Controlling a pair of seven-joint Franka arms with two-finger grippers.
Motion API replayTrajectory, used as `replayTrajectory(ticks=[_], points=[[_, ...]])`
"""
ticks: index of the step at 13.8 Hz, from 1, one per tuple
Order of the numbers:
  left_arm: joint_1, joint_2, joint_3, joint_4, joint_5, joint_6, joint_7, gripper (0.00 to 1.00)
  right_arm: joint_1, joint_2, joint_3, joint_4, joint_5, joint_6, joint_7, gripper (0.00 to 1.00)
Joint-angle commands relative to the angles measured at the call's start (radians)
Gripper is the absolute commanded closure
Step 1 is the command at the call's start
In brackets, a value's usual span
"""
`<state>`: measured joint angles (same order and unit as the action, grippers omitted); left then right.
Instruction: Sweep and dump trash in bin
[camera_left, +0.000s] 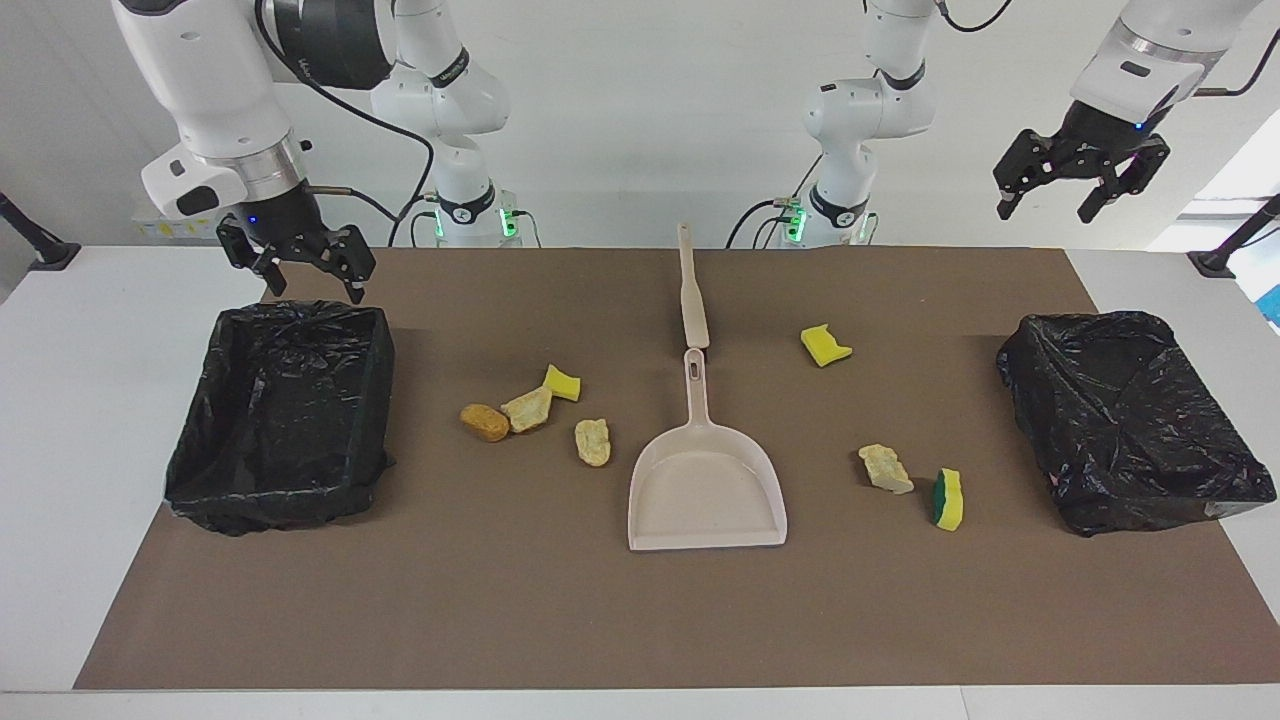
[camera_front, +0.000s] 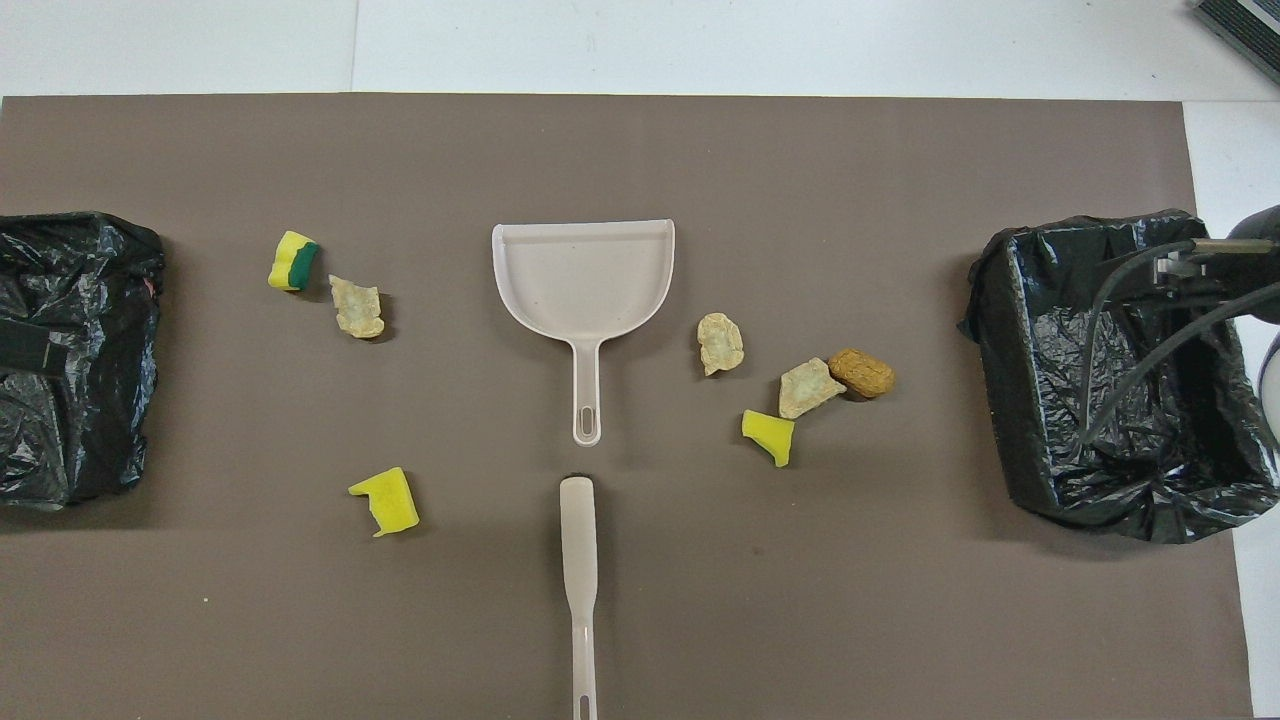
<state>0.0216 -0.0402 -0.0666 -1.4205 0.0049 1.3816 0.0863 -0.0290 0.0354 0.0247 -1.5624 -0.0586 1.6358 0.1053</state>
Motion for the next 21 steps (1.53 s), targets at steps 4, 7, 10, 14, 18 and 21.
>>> replayTrajectory(ticks=[4,7,10,14,18,21], points=[[0.009,-0.024,-0.005,-0.026,0.0,0.01,0.001,0.0,-0.008,-0.02,0.001,-0.018,0.022,-0.011,-0.015,0.0],[0.005,-0.024,-0.005,-0.028,0.0,0.011,-0.002,0.0,-0.008,-0.02,0.001,-0.018,0.022,-0.011,-0.015,0.0],[0.001,-0.026,-0.009,-0.031,-0.003,0.013,0.001,0.0,-0.008,-0.02,0.001,-0.018,0.022,-0.011,-0.015,0.0],[-0.002,-0.027,-0.013,-0.035,-0.008,0.016,0.0,0.0,-0.008,-0.02,0.001,-0.018,0.022,-0.011,-0.015,0.0],[-0.038,-0.087,-0.018,-0.148,-0.014,0.056,0.001,0.0,-0.008,-0.02,0.001,-0.018,0.022,-0.011,-0.015,0.0],[-0.078,-0.147,-0.029,-0.264,-0.036,0.073,-0.002,0.0,-0.008,-0.02,0.001,-0.018,0.022,-0.011,-0.015,0.0]])
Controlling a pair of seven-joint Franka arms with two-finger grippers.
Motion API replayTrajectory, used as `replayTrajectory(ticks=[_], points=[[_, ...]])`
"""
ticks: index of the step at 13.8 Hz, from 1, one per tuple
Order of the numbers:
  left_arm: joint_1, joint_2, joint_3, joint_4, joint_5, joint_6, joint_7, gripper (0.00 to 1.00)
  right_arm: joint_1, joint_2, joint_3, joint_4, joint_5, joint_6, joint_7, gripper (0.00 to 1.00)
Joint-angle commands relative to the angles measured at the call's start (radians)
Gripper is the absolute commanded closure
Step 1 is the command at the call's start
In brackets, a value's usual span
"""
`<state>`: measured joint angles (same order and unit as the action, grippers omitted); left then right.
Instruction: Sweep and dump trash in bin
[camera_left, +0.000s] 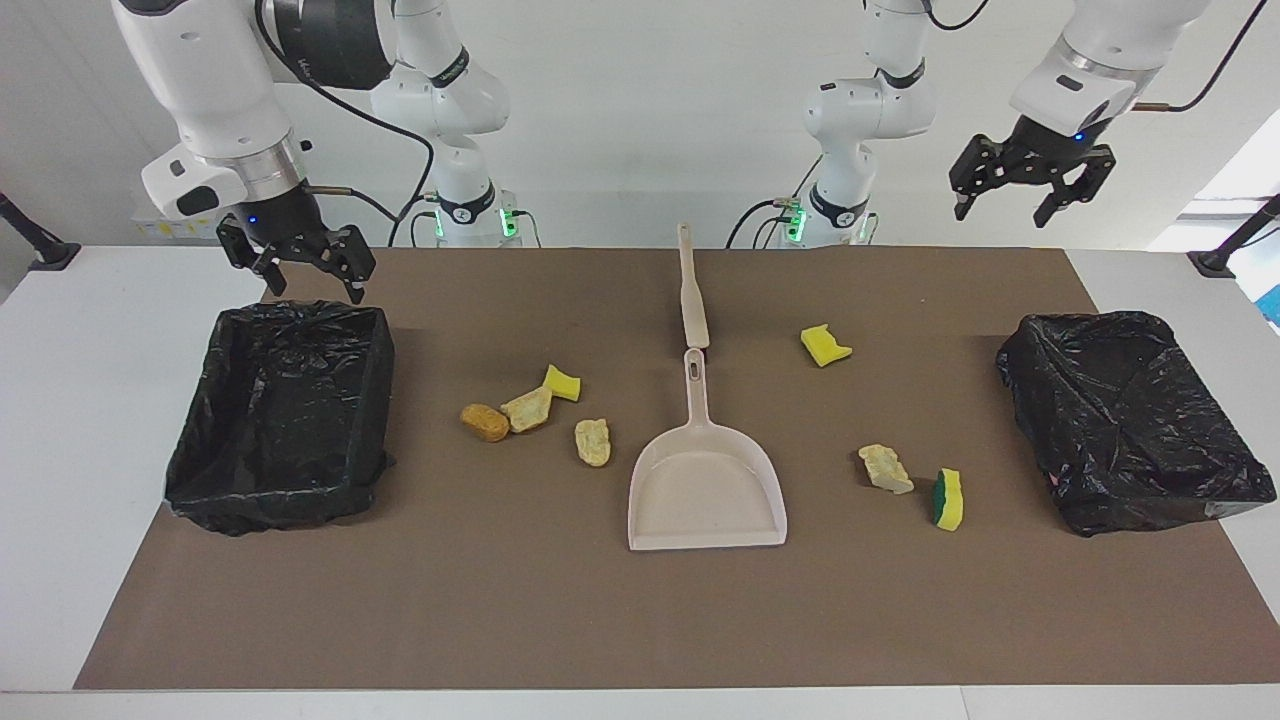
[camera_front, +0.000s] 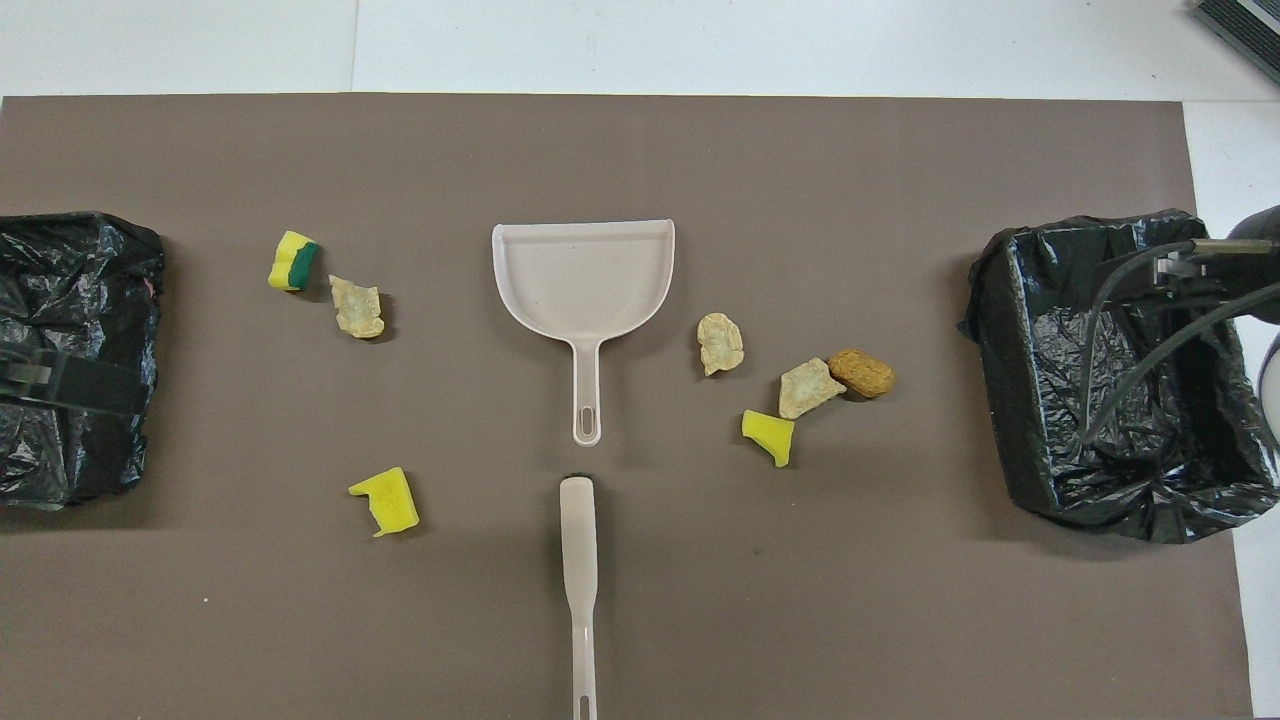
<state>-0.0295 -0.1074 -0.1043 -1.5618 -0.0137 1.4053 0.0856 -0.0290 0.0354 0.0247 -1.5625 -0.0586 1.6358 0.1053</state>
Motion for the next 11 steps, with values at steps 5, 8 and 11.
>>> replayTrajectory(ticks=[5,8,11], points=[[-0.133,-0.139,0.008,-0.322,-0.032,0.175,-0.05,0.0,-0.008,-0.02,0.0,-0.017,0.022,-0.011,-0.015,0.0],[-0.202,-0.146,0.008,-0.397,-0.035,0.216,-0.081,0.0,-0.008,-0.02,0.001,-0.017,0.022,-0.011,-0.015,0.0],[-0.25,-0.149,0.008,-0.46,-0.063,0.265,-0.17,0.0,-0.008,-0.02,0.001,-0.017,0.022,-0.011,-0.015,0.0]])
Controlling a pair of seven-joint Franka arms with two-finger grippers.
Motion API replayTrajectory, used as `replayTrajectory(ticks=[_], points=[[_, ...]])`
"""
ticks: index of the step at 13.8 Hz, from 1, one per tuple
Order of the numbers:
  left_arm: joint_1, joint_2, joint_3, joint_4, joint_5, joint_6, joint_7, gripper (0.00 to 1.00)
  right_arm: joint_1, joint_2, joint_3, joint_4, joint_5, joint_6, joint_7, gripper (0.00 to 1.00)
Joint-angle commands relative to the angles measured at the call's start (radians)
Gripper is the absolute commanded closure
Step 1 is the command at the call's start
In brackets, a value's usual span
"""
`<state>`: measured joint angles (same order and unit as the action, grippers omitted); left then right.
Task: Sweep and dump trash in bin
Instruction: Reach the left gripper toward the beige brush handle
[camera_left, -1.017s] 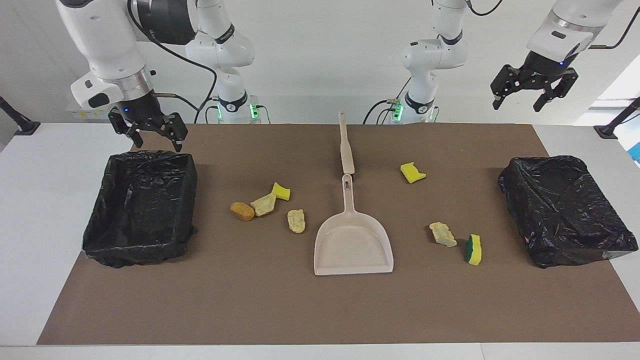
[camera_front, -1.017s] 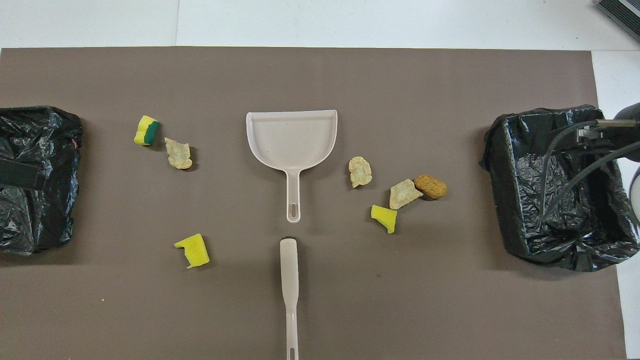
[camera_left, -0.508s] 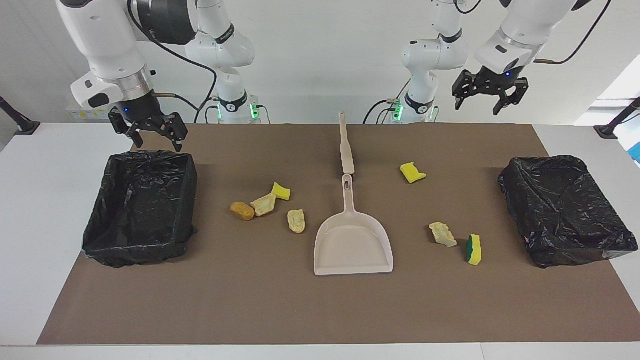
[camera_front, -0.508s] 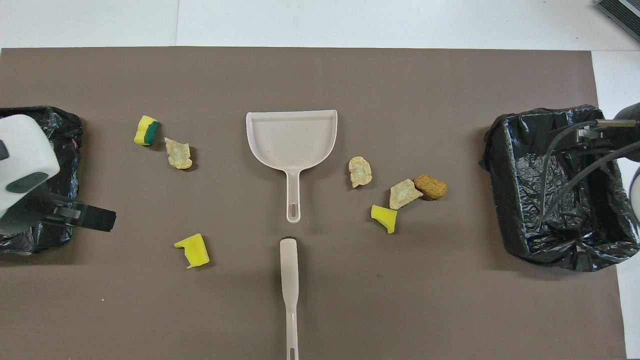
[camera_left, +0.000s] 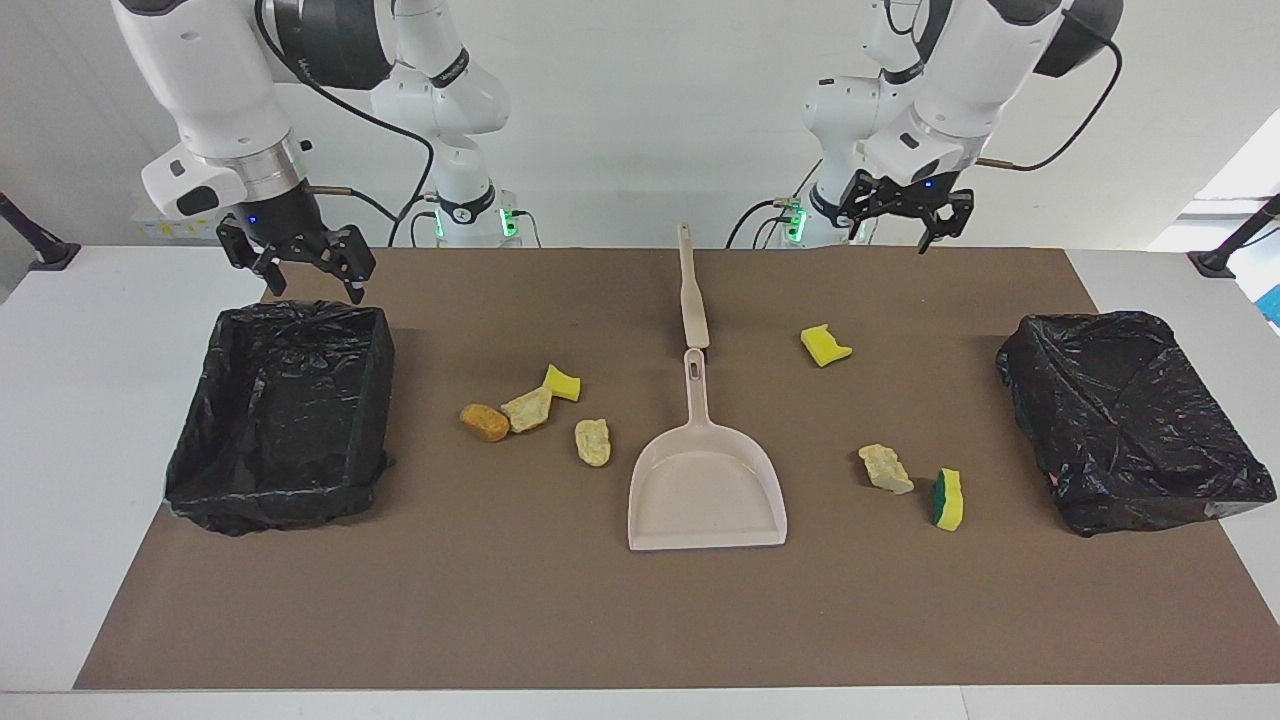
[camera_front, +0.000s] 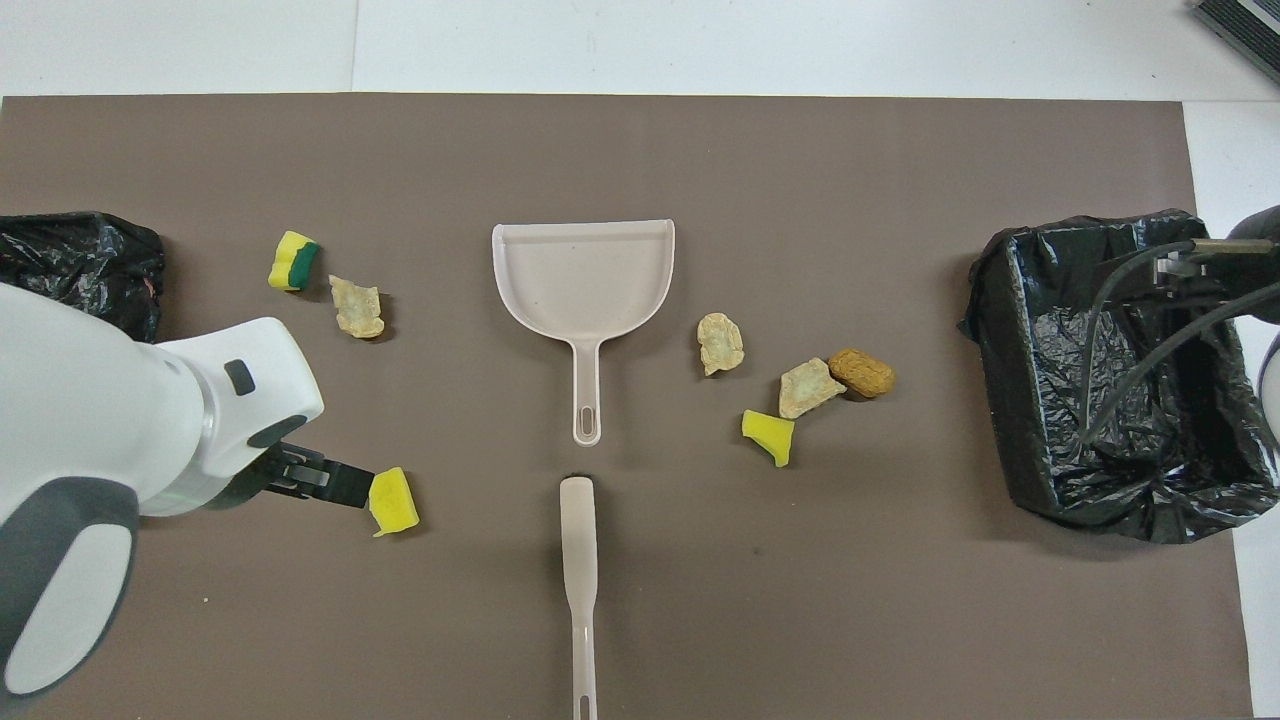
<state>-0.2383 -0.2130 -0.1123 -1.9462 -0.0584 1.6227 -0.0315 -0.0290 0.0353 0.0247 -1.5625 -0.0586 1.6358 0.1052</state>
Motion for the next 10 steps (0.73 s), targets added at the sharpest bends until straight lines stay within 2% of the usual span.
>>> replayTrajectory(ticks=[1,5,7,10], points=[[-0.047,-0.045,0.016,-0.089,-0.02,0.058,-0.077,0.0,-0.008,-0.02,0.001,-0.017,0.022,-0.011,-0.015,0.0],[-0.127,-0.057,0.016,-0.14,-0.038,0.069,-0.247,0.0,-0.008,-0.02,0.001,-0.017,0.022,-0.011,-0.015,0.0],[-0.138,-0.095,0.016,-0.196,-0.061,0.101,-0.258,0.0,-0.008,-0.02,0.001,-0.017,0.022,-0.011,-0.015,0.0],[-0.199,-0.105,0.016,-0.24,-0.074,0.138,-0.335,0.0,-0.008,-0.02,0.001,-0.017,0.022,-0.011,-0.015,0.0]])
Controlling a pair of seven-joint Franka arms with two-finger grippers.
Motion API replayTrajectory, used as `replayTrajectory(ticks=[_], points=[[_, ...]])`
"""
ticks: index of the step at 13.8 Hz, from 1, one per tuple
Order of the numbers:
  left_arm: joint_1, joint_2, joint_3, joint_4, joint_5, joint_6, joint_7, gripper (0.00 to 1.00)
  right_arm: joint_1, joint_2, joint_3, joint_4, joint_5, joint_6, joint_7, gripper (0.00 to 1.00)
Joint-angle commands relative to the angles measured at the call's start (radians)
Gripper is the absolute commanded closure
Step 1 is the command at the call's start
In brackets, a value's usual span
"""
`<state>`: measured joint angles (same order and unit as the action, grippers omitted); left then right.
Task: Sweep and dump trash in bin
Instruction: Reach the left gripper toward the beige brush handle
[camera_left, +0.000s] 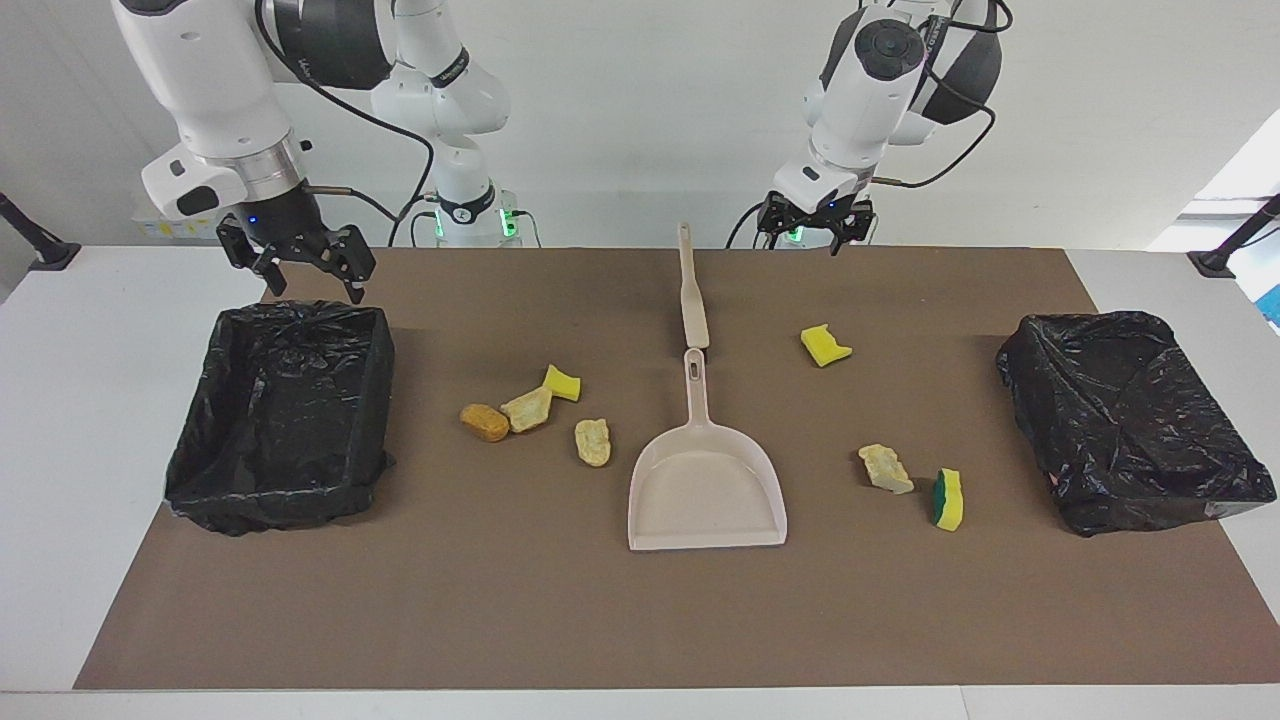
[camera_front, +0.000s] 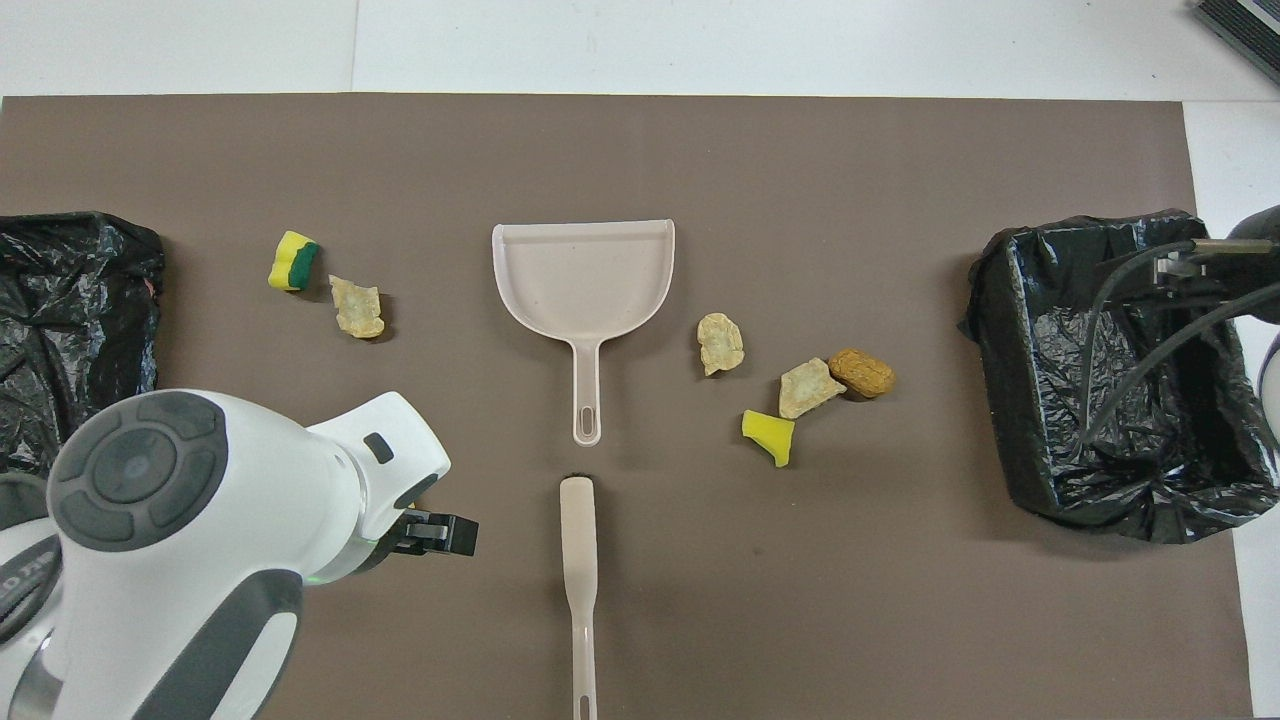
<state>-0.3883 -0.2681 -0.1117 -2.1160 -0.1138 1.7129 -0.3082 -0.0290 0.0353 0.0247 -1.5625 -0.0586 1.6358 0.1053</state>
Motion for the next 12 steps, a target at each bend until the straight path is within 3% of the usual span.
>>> replayTrajectory(ticks=[1,5,7,10,12], points=[[-0.079,-0.049,0.015,-0.093,-0.024,0.068,-0.072,0.0,-0.008,-0.02,0.001,-0.017,0.022,-0.011,-0.015,0.0],[-0.242,-0.049,0.015,-0.206,-0.027,0.216,-0.273,0.0,-0.008,-0.02,0.001,-0.017,0.022,-0.011,-0.015,0.0],[-0.323,-0.019,0.015,-0.264,-0.026,0.287,-0.357,0.0,-0.008,-0.02,0.001,-0.017,0.022,-0.011,-0.015,0.0],[-0.453,-0.005,0.015,-0.393,-0.027,0.489,-0.461,0.0,-0.008,-0.02,0.001,-0.017,0.022,-0.011,-0.015,0.0],[-0.488,0.038,0.015,-0.409,-0.026,0.53,-0.496,0.0,-0.008,-0.02,0.001,-0.017,0.022,-0.011,-0.015,0.0]])
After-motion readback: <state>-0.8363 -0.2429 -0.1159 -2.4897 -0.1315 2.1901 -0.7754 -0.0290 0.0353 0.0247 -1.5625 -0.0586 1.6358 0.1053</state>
